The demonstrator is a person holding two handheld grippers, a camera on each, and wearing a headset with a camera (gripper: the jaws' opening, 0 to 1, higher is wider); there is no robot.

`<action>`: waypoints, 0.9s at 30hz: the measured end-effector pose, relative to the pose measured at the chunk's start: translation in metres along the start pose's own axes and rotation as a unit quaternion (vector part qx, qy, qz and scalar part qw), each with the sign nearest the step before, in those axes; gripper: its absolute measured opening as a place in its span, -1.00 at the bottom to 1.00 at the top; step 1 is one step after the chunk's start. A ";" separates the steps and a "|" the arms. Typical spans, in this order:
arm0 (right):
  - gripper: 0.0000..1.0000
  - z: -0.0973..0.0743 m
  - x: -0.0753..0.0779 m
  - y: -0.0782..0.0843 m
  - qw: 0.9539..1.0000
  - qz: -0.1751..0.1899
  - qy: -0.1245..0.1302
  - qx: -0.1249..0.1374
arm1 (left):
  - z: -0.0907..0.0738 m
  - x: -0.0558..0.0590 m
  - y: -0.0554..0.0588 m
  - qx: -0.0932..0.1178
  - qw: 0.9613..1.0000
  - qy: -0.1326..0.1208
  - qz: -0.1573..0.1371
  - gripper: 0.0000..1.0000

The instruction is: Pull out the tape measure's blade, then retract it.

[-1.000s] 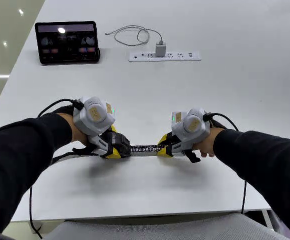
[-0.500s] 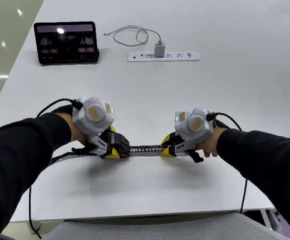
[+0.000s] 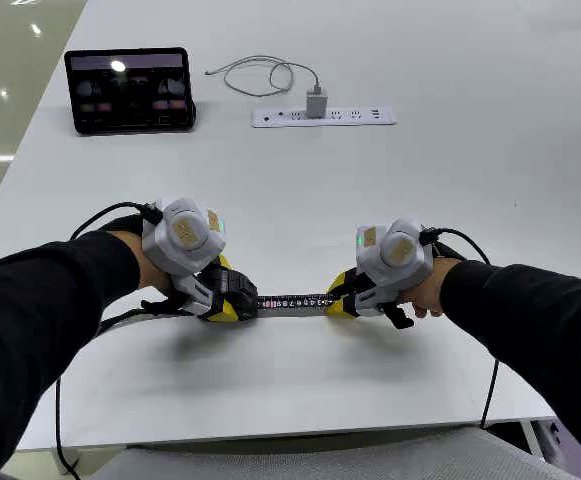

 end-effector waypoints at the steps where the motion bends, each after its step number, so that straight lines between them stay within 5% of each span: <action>1: -0.80 -0.001 0.000 0.001 1.000 0.001 0.000 0.000 | 0.000 0.000 0.000 0.000 1.000 0.000 0.000 -0.29; 27: -0.79 -0.013 0.001 0.007 1.000 -0.002 0.000 -0.006 | 0.000 -0.002 0.002 0.004 1.000 -0.002 0.000 -0.29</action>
Point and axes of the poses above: the centre of the closed fingertips' face, and the gripper's own axes: z roughly forward along the fingers, x roughly to its right, y roughly out of its underside, the point moved 8 cm from there along -z, roughly backward along the fingers, and after that the axes turned 10 degrees about x, right-handed, at the moved point
